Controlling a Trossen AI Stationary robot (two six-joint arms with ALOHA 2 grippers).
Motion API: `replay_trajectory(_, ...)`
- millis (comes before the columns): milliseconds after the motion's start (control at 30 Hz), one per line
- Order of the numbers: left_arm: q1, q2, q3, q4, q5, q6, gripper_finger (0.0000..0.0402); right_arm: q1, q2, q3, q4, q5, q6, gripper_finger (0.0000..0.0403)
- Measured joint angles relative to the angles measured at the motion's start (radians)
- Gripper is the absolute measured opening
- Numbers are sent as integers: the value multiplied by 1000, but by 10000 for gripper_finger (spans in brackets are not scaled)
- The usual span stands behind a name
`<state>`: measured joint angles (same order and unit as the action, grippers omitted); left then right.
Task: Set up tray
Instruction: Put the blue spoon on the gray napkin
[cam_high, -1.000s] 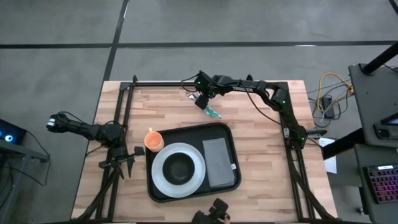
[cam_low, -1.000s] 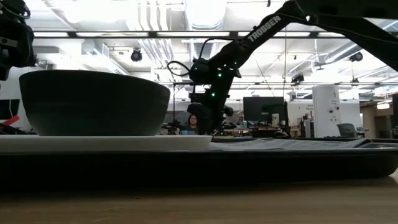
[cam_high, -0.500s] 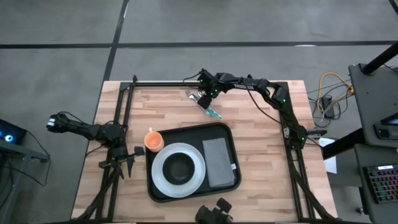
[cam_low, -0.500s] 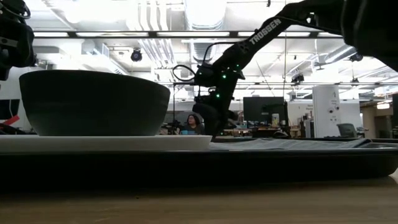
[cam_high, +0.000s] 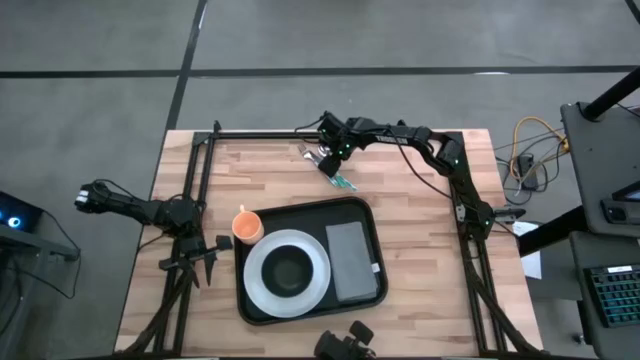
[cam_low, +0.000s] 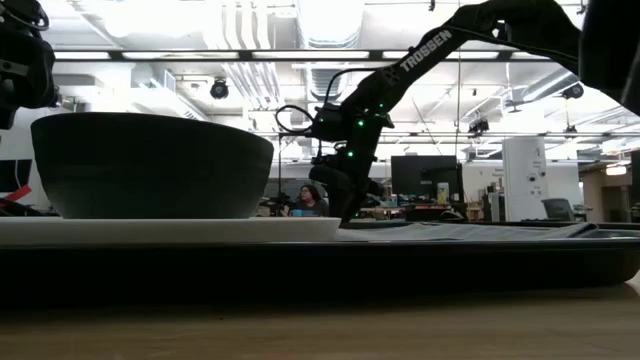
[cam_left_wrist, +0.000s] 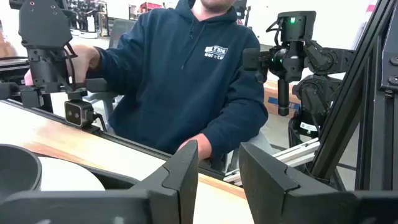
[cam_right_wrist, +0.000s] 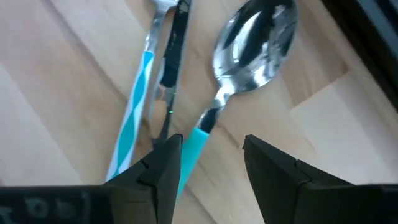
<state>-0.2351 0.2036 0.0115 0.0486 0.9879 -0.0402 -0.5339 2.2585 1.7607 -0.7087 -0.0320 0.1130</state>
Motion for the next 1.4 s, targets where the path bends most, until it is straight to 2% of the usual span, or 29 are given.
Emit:
replay_trajectory(633,0,0,0,0,0,0,98,17,3,0,-142,-20,-16,160)
replay_trajectory(933,0,0,0,0,0,0,98,17,5,-10,-224,84,-55,148)
replay_trajectory(1133,0,0,0,0,0,0,98,18,4,-11,-227,129,-137,114)
replay_trajectory(1400,0,0,0,0,0,0,98,17,4,-11,-228,142,-243,25)
